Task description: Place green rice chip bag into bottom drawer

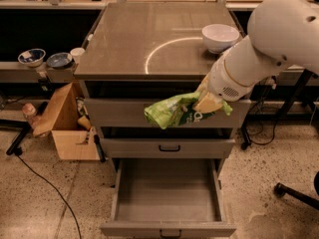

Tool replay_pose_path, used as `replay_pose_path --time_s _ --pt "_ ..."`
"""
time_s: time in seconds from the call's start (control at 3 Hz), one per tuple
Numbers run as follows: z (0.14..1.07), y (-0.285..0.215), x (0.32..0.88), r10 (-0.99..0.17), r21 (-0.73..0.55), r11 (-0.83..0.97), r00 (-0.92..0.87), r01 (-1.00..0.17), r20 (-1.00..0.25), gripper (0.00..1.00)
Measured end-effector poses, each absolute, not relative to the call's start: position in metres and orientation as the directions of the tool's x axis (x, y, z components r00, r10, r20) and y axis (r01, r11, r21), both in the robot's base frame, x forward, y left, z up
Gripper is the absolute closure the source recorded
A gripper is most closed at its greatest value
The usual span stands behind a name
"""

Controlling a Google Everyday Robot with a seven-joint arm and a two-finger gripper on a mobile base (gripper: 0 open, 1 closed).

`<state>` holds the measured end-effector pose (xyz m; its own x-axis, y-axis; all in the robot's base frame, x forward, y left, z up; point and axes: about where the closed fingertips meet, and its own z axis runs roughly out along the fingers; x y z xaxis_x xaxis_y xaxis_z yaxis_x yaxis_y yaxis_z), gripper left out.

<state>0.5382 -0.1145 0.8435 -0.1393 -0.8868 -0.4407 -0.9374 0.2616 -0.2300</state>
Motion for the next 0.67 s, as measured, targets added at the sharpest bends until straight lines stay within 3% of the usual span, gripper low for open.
replay_pose_path --time_s 0.67 --pt "0.794 -0.116 0.536 -0.916 -0.245 0.295 -0.200 -0.924 -0.347 1.00"
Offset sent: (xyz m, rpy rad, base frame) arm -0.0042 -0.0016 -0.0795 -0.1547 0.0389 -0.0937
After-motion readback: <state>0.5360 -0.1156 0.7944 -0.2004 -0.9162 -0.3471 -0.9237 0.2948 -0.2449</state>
